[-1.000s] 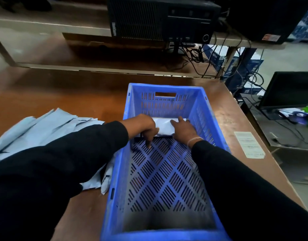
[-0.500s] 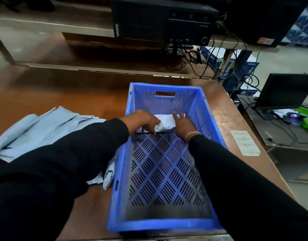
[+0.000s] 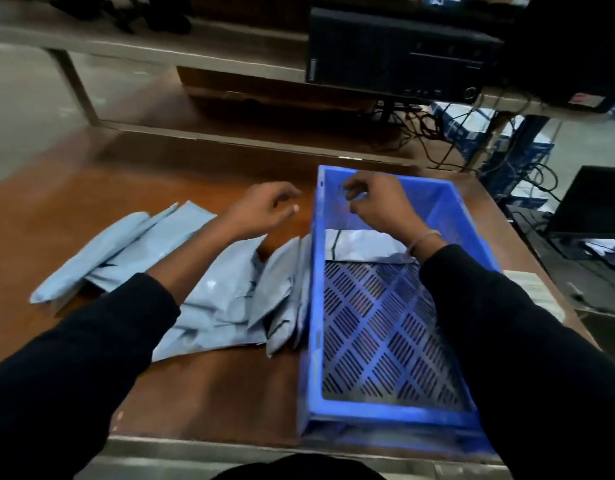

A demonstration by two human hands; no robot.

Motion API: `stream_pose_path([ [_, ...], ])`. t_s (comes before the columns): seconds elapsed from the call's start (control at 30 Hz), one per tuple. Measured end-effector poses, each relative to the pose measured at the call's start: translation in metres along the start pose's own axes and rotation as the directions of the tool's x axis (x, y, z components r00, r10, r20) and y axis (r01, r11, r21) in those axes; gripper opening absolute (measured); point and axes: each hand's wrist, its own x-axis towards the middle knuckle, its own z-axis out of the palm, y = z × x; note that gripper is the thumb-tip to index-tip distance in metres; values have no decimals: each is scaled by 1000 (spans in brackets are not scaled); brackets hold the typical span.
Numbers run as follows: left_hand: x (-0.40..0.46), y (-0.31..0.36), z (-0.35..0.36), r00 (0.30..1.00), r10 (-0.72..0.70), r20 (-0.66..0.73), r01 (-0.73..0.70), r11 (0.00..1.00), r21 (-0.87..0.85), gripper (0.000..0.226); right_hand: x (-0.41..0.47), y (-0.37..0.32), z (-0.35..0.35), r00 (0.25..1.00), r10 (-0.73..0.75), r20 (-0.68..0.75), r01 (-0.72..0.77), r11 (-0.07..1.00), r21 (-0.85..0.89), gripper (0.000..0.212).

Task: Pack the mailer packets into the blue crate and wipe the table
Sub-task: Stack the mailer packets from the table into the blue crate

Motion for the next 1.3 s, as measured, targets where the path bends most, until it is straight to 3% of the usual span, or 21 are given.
stream_pose_path([
  [0.1,-26,-33,-13,989,-146,21,147,984,-98,31,-5,-49,18,989,-112,97,108,993,43,23],
  [0.17,-43,-49,-16,985,-173,26,175,979,-103,30,-9,-76,32,949,-223,222,235,971,-31,21],
  [0.23,-58,-60,-18,982,-186,19,187,977,-101,29,-12,-97,48,844,-234,482,359,915,-185,30],
  [0.3,-70,-68,-22,979,-205,2,203,971,-126,27,-18,-115,61,666,-109,738,470,830,-301,59],
  [0.33,-75,-71,-24,977,-211,-10,208,968,-139,27,-21,-121,68,591,-44,806,533,772,-348,74],
  [0.4,-84,-76,-29,978,-208,-29,200,965,-169,26,-32,-127,80,532,33,846,661,608,-439,85],
  [0.47,-91,-79,-32,981,-192,-35,180,960,-215,28,-45,-127,91,565,13,825,714,494,-496,77],
  [0.5,-94,-81,-32,983,-182,-29,170,956,-237,30,-49,-125,95,591,-11,807,701,502,-506,67],
  [0.6,-99,-85,-32,988,-153,-3,145,942,-303,32,-51,-122,95,664,-72,744,618,613,-492,29],
  [0.67,-99,-85,-30,992,-123,30,125,923,-363,33,-46,-123,85,724,-87,684,551,670,-498,15],
  [0.77,-100,-76,-32,989,-33,142,92,899,-429,49,-29,-122,60,821,-133,555,443,762,-473,18],
  [0.9,-95,-61,-35,954,130,271,-16,922,-386,67,-6,-132,17,892,-269,362,393,858,-330,18],
  [1.03,-89,-44,-26,991,88,104,-8,797,-603,61,9,-153,-13,903,-350,250,395,905,-160,19],
  [1.17,-84,-44,-27,986,-106,-132,-6,756,-654,42,32,-157,3,968,-234,95,218,964,155,22],
  [1.23,-84,-48,-33,954,-204,-221,-8,716,-698,36,38,-154,21,998,-28,51,6,923,385,25],
  [1.3,-85,-62,-40,899,-349,-263,39,662,-748,33,40,-150,43,980,171,98,-197,863,464,21],
])
